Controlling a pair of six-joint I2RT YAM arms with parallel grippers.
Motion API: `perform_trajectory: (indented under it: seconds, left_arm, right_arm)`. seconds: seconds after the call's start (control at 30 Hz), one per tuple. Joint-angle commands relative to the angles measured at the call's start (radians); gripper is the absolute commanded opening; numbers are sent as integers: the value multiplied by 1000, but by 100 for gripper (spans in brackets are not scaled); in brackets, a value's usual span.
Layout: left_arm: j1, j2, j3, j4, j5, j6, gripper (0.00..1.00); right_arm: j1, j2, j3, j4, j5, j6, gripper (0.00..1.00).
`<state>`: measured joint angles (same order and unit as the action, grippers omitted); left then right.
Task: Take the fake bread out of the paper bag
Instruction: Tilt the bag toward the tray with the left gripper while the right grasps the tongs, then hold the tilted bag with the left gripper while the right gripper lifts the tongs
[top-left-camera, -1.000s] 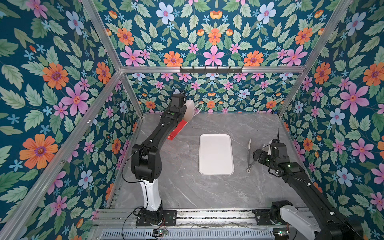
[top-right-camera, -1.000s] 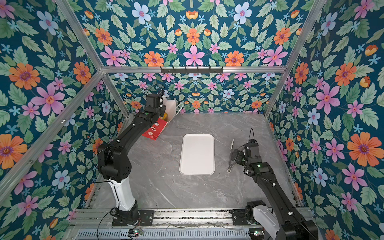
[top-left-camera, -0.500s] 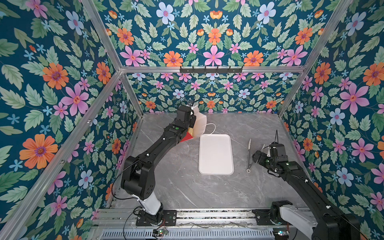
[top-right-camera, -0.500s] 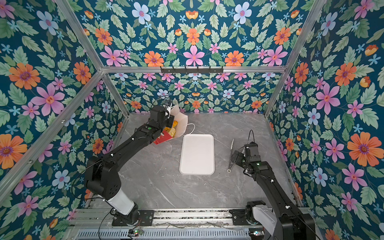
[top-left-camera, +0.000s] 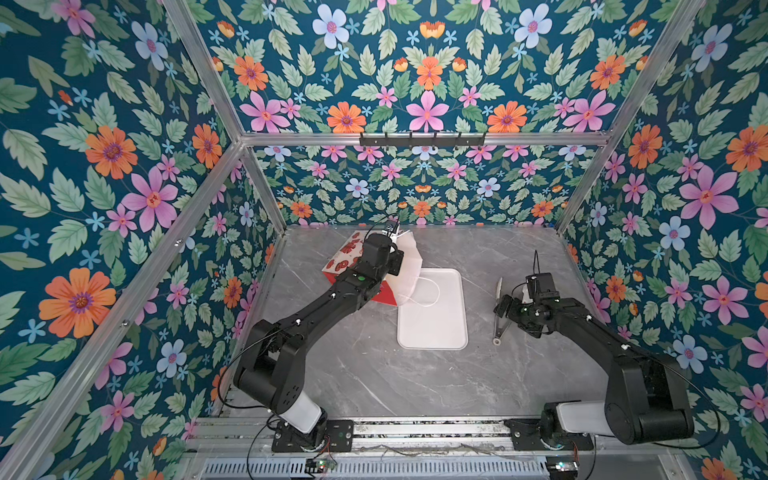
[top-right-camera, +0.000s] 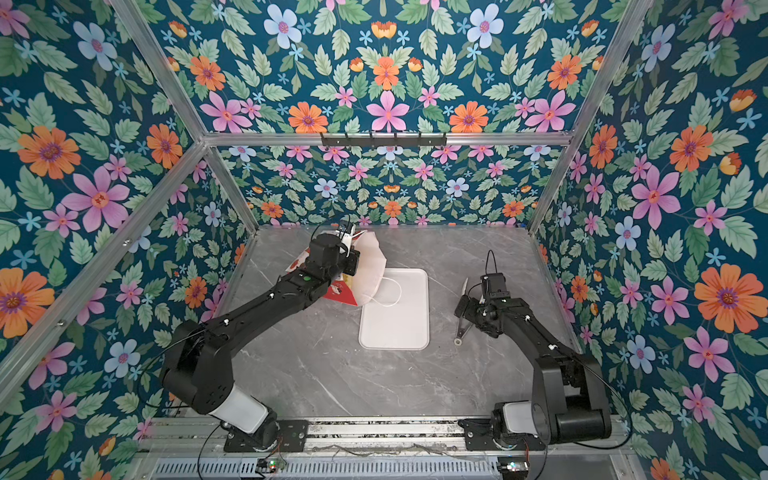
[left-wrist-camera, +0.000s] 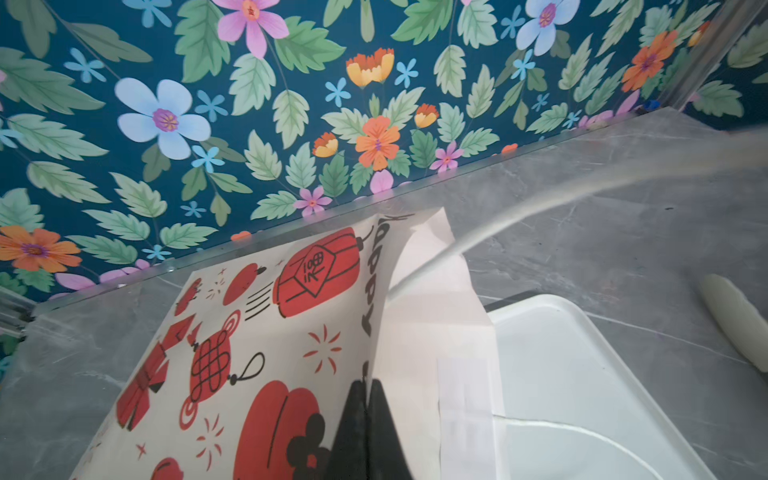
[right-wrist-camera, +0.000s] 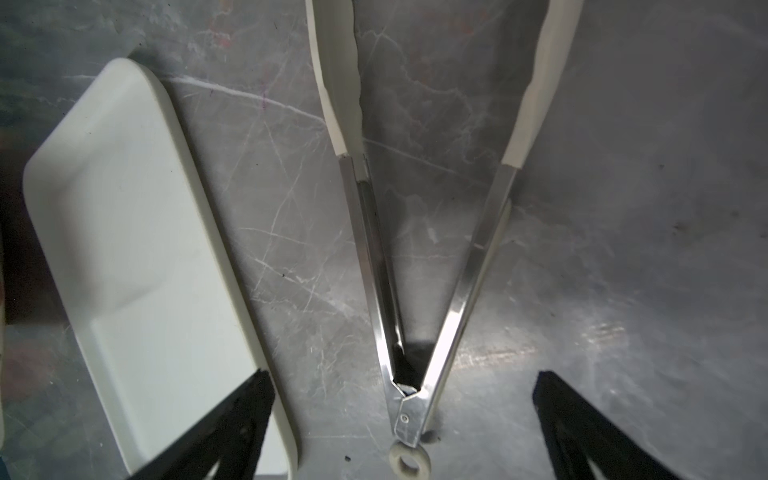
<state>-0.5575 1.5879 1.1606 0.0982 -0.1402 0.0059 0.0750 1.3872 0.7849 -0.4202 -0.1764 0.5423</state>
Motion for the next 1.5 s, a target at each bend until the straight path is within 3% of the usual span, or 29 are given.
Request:
perform_trajectory:
  seconds: [0.0, 0.2, 0.4, 0.5, 0.53, 0.6, 0.73, 0.9, 1.07, 1.13, 1.3, 1.47]
  left_arm:
    - [-5, 9, -8, 87, 41, -25, 0]
    - [-9, 17, -31, 126, 56, -35, 0]
    - [-9, 5, -52, 140, 47, -28, 0]
    - [-9, 0, -58, 141, 43, -21, 0]
    - [-9, -1, -60, 142, 41, -19, 0]
    - [-9, -4, -63, 143, 38, -15, 0]
    - [-9, -9, -69, 148, 34, -11, 0]
    - [-9, -9, -72, 153, 29, 11, 0]
    - [-9, -16, -75, 149, 32, 52, 0]
    - [-9, -25, -77, 136, 36, 78, 0]
    - [-9, -63, -122, 122, 63, 132, 0]
    - [-9, -105, -199, 135, 106, 136, 0]
  right_arm:
    - [6, 53, 32, -11, -4, -13, 99]
    - [58, 175, 114, -94, 88, -46, 96]
    - [67, 292, 150, -102, 126, -32, 84]
    - [71, 327, 161, -113, 145, -21, 63]
    - [72, 329, 167, -123, 144, -21, 49]
    - [78, 333, 182, -141, 149, -39, 31]
    - [92, 336, 200, -158, 151, -131, 19]
    - [152, 347, 259, -227, 204, -328, 19]
    - [180, 377, 285, -228, 265, -362, 21]
    - [183, 364, 272, -198, 247, -364, 25]
    - [183, 316, 218, -134, 205, -337, 50]
    - [183, 282, 171, -103, 165, -290, 66]
